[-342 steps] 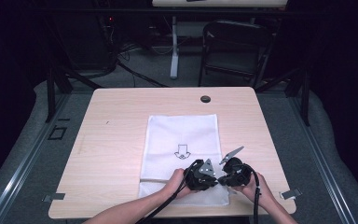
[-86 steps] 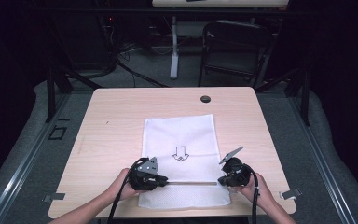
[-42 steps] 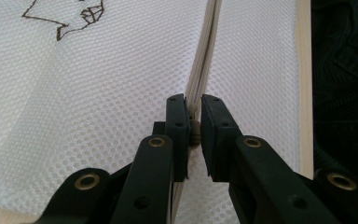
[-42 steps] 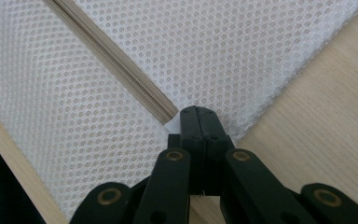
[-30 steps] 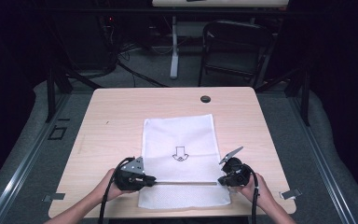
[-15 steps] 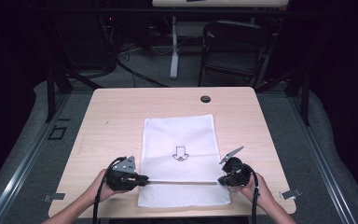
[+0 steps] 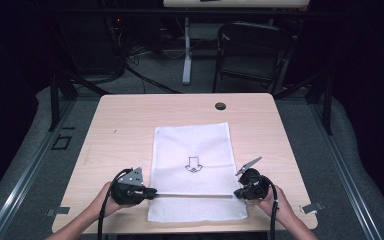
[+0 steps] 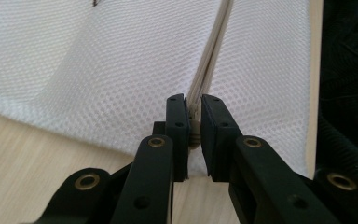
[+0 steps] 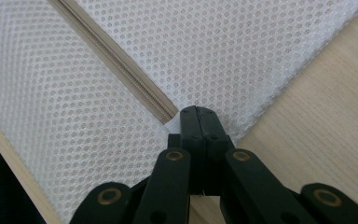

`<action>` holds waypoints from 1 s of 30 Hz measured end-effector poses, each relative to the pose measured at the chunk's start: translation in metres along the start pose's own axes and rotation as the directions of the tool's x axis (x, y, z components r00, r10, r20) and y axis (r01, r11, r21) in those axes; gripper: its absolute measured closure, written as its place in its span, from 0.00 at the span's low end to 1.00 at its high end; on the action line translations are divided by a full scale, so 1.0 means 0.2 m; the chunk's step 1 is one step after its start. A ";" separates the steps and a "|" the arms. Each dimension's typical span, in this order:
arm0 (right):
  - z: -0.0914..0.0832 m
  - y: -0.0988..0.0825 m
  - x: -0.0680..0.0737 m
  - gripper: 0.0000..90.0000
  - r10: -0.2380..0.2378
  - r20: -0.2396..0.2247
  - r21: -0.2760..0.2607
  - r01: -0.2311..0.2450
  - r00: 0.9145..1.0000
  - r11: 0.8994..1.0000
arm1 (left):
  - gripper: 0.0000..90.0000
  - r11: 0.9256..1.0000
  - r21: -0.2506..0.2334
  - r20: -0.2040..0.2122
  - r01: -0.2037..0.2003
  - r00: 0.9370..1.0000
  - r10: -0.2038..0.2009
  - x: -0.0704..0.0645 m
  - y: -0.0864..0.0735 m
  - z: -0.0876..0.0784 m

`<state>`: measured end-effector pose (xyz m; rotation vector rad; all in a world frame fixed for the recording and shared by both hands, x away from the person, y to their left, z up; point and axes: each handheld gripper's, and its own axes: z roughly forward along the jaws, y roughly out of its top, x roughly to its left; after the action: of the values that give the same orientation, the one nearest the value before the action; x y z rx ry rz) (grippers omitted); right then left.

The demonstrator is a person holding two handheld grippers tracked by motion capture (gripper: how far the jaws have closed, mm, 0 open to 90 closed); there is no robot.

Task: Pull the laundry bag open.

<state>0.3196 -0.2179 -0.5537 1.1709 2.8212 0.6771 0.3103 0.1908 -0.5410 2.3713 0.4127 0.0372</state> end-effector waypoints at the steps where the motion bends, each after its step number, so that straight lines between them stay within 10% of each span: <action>1: 0.00 0.00 0.00 1.00 -0.001 0.000 0.001 0.001 1.000 1.000 | 0.91 1.000 -0.003 0.000 0.002 1.000 -0.002 0.00 -0.01 -0.01; 14: 0.00 0.00 0.00 1.00 0.000 -0.005 -0.005 0.000 1.000 1.000 | 0.91 0.999 0.000 -0.043 0.042 0.998 -0.042 0.03 -0.10 -0.08; 26: -0.01 -0.01 0.00 0.92 -0.046 -0.019 -0.022 0.046 0.999 0.999 | 0.90 0.994 0.023 0.039 0.111 0.993 -0.112 0.06 -0.13 -0.04; 30: -0.05 0.00 0.01 0.75 -0.055 -0.016 -0.073 0.054 0.998 0.996 | 0.59 0.991 0.001 0.034 0.135 0.990 -0.135 0.07 -0.12 -0.06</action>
<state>0.3163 -0.2212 -0.5438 1.0782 2.8058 0.7824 0.3149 0.2189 -0.5489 2.3339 0.5556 -0.0654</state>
